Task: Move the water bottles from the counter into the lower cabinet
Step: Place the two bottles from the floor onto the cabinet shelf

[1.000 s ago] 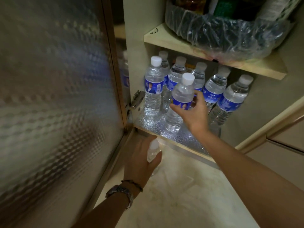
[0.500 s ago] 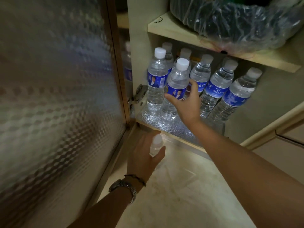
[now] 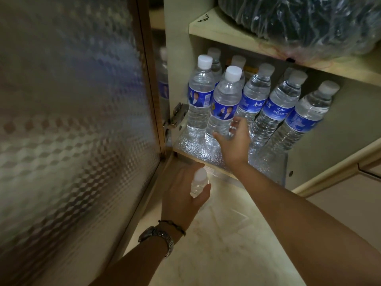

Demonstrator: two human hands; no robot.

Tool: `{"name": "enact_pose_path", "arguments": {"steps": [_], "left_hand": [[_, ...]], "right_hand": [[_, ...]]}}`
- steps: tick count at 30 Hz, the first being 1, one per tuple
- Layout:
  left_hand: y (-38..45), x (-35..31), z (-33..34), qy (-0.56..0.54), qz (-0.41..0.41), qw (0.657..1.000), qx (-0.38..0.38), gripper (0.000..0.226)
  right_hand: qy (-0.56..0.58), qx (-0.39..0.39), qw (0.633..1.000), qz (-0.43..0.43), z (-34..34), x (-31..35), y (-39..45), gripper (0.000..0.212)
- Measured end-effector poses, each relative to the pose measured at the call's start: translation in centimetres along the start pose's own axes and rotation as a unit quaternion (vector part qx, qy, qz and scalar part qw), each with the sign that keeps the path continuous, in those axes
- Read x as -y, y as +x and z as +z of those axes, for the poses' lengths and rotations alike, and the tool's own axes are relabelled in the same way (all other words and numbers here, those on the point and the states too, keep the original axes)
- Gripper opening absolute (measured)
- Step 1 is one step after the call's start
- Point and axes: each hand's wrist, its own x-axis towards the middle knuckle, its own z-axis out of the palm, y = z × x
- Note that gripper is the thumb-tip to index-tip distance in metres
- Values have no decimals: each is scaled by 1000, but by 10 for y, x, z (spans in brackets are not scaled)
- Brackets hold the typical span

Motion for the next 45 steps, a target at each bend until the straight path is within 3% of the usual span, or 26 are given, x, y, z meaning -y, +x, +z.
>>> {"name": "enact_pose_path", "arguments": {"steps": [9,19,23,26,29,31,41,45], "left_hand": [[-1,-2,2,16,22,999,-28,49],[-2,-2,-2,-19,-13,999,28,40],[0,0,-6,-59,-20,996,61,42],[3,3,-8,-57,-8,996,66,43],[4,1,-9,-33,7,998,62,44],[4,-1,-9,-30,13,998,59,44],[4,0,-12,-28,-2,998,50,43],[2,-6,-18,26,8,998,64,41]], "right_hand": [[-2,-1,1000,-8,3,-9,10,63],[19,17,1000,1,-16,-10,-6,58],[73,93,993,-16,-37,-25,-53,52],[35,180,982,-43,-46,-42,-99,57],[32,291,956,-18,-47,-52,-130,66],[25,318,948,1,-40,-55,-139,68],[56,198,977,56,-3,-54,-153,63],[46,178,981,62,-5,-51,-158,64]]}}
